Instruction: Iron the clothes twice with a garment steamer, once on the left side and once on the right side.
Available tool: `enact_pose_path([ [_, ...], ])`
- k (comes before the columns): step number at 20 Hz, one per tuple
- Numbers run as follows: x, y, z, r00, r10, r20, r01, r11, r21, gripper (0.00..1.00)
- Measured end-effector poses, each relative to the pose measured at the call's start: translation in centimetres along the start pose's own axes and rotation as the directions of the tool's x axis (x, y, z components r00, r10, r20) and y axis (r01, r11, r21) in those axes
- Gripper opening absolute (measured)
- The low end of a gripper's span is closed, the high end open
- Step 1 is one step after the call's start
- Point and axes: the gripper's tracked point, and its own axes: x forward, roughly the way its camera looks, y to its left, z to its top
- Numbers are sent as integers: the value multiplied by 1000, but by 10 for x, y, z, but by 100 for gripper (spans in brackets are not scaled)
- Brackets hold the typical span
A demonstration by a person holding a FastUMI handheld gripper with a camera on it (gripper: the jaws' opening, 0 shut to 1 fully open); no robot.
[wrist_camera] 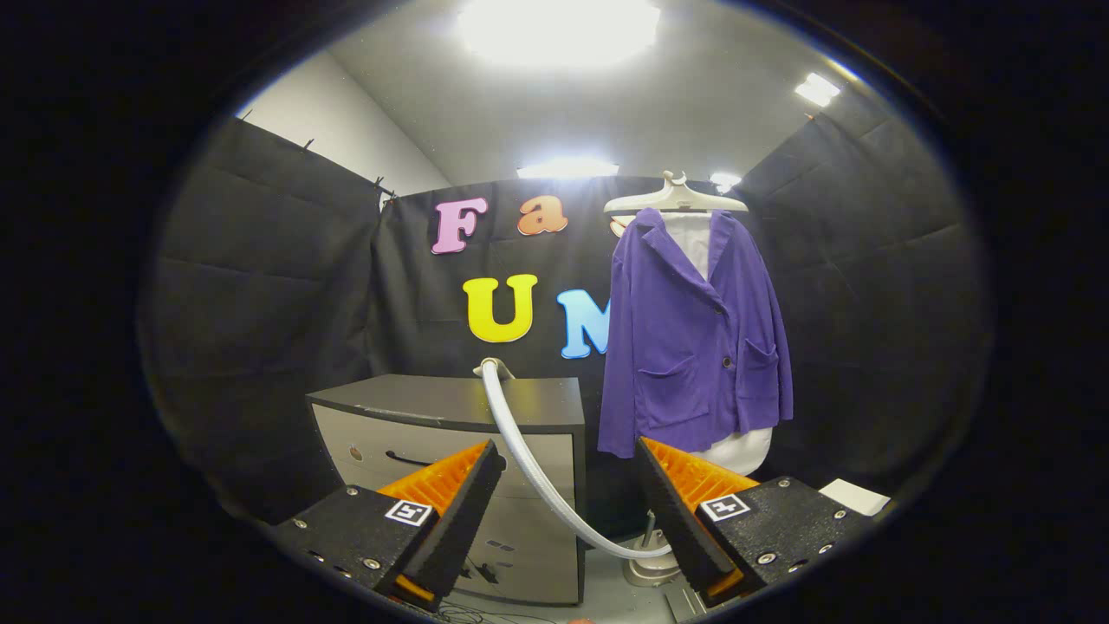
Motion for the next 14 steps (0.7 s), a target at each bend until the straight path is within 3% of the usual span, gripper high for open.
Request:
enact_pose_path([
  [6,36,23,62,994,81,68,-78,996,-51,96],
  [14,126,45,156,973,184,139,-173,981,-87,96],
])
